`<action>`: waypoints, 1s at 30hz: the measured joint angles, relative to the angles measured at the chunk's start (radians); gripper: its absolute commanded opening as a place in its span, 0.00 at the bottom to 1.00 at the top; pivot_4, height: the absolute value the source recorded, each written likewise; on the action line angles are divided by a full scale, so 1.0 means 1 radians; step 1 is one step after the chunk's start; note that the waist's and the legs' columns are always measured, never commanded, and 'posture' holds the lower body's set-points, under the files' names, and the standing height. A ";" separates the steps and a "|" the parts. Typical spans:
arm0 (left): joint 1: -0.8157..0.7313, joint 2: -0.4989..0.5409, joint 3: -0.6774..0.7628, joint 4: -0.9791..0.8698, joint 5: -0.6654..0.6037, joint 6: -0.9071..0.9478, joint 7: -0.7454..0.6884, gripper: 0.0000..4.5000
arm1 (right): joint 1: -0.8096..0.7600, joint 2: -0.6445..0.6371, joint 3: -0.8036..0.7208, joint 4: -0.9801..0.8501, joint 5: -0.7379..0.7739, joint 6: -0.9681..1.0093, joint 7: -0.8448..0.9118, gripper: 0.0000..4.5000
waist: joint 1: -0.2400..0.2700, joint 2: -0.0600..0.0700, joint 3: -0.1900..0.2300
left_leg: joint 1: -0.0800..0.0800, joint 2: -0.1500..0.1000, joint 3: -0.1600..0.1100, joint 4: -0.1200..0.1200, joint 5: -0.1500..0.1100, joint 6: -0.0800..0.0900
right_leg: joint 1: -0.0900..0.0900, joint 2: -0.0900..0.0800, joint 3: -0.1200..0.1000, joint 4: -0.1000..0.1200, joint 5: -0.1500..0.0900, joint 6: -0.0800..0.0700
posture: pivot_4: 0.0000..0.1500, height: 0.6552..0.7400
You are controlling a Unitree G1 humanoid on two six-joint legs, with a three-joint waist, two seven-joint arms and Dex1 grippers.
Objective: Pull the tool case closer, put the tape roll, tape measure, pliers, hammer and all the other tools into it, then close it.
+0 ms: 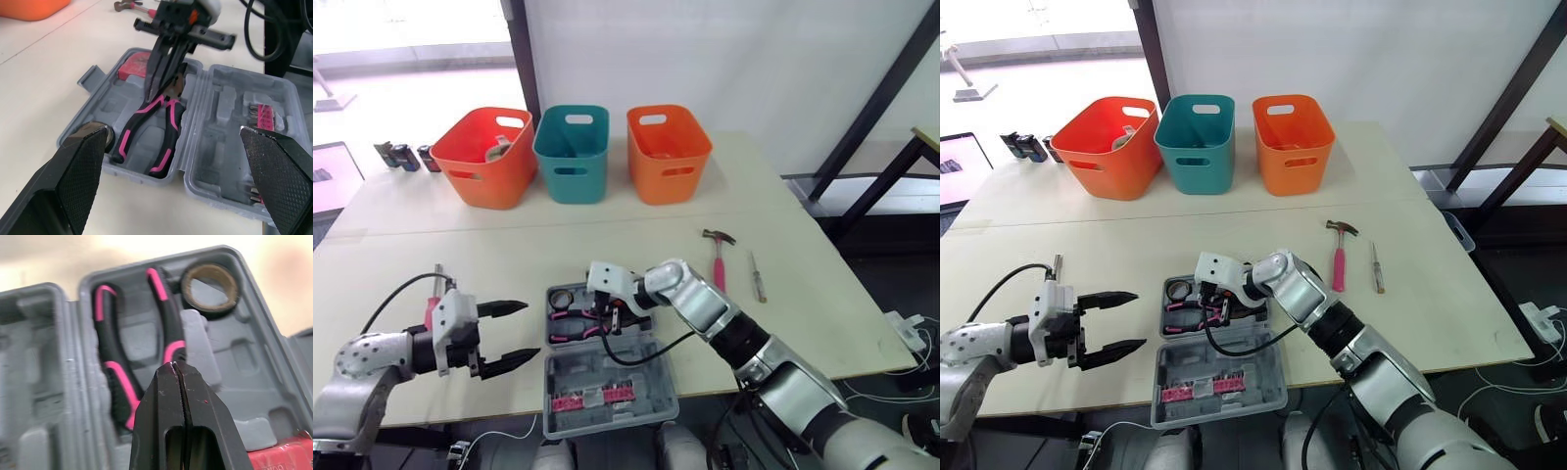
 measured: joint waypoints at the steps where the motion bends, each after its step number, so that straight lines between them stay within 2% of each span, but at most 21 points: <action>1: 0.000 0.000 0.000 0.000 0.000 0.000 0.000 1.00 | 0.001 0.002 -0.002 0.005 -0.003 -0.007 -0.007 0.01 | 0.000 0.000 0.000 | 0.000 0.000 0.000 0.000 0.000 0.000 | 0.000 0.000 0.000 0.000 0.000 0.000 | 1.00 1.00; 15: 0.009 0.000 0.000 0.001 0.002 -0.002 -0.002 1.00 | 0.012 0.001 0.051 0.031 -0.095 -0.036 -0.020 0.01 | 0.003 -0.001 -0.003 | 0.006 0.000 0.000 0.000 0.000 0.000 | 0.006 -0.001 0.000 0.000 -0.001 -0.001 | 1.00 1.00; 19: 0.009 0.000 0.000 0.010 0.007 -0.012 -0.006 1.00 | 0.019 0.001 0.085 0.031 -0.151 -0.067 -0.040 0.01 | 0.003 0.000 -0.006 | 0.019 0.000 0.000 -0.002 0.000 -0.001 | 0.015 -0.001 0.000 -0.005 -0.002 -0.001 | 1.00 1.00; 30: 0.009 0.004 0.003 0.084 0.022 -0.069 -0.030 1.00 | 0.042 0.004 0.103 0.033 -0.208 -0.110 -0.068 0.01 | 0.003 0.000 -0.022 | 0.020 -0.001 0.000 -0.002 -0.001 -0.001 | 0.018 -0.002 0.000 -0.009 -0.001 -0.001 | 1.00 1.00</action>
